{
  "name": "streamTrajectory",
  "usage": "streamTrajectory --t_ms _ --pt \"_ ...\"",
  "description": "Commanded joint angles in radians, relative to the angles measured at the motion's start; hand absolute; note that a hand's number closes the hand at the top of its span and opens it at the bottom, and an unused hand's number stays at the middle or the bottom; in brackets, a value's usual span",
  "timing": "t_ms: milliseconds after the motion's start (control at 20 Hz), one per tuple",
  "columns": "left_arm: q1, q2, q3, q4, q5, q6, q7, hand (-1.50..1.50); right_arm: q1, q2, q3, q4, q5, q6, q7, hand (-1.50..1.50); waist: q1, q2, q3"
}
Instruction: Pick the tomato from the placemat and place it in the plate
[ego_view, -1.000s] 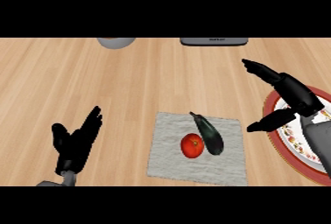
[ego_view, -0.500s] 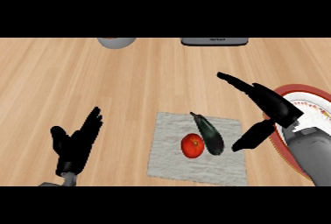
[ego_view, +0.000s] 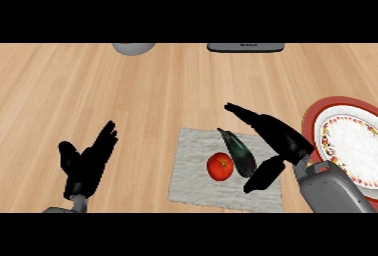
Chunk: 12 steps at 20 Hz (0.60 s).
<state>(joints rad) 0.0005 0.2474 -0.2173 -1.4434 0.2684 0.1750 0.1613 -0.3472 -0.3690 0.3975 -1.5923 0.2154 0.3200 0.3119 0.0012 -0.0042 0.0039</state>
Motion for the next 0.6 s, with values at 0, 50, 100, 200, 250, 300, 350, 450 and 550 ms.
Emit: streamTrajectory --t_ms 0,50,100,200,250,300,350,450,550 --pt "0.030 -0.024 0.008 0.029 -0.023 -0.015 -0.006 0.00 0.029 0.039 -0.010 -0.093 0.004 0.065 0.097 -1.50 -0.001 0.003 -0.004" --pt "-0.016 -0.073 -0.021 0.057 -0.056 0.027 0.006 0.00 0.042 0.059 0.008 0.007 0.056 0.028 -0.007 -1.50 -0.001 0.004 -0.004" --pt "0.002 -0.014 0.034 0.025 -0.019 -0.020 0.033 0.00 0.081 0.056 0.009 -0.076 0.041 0.056 0.041 -1.50 -0.001 0.003 -0.004" --pt "0.006 -0.061 0.014 0.068 -0.037 -0.013 -0.015 0.00 0.084 0.125 0.061 -0.011 0.126 -0.017 0.004 -1.50 0.000 0.004 -0.004" --pt "-0.021 -0.045 0.035 0.039 -0.035 -0.026 0.031 0.00 0.060 0.142 0.042 0.028 0.140 0.000 -0.007 -1.50 0.001 0.004 -0.004" --pt "0.051 -0.003 0.037 -0.018 -0.026 -0.062 0.024 0.00 0.101 0.144 0.069 -0.011 0.169 -0.023 0.012 -1.50 0.002 0.003 -0.004" --pt "0.061 -0.011 0.050 0.035 -0.025 -0.082 -0.025 0.00 0.074 0.119 0.022 -0.043 0.134 0.034 0.042 -1.50 0.001 0.004 -0.004" --pt "-0.010 -0.046 0.043 0.070 -0.062 -0.043 -0.005 0.00 0.038 0.173 0.053 0.052 0.227 -0.025 0.021 -1.50 0.001 0.005 -0.004" --pt "0.068 -0.034 0.037 0.001 -0.060 -0.049 -0.002 0.00 0.060 0.128 0.037 0.010 0.230 0.022 0.055 -1.50 0.002 0.004 -0.004"
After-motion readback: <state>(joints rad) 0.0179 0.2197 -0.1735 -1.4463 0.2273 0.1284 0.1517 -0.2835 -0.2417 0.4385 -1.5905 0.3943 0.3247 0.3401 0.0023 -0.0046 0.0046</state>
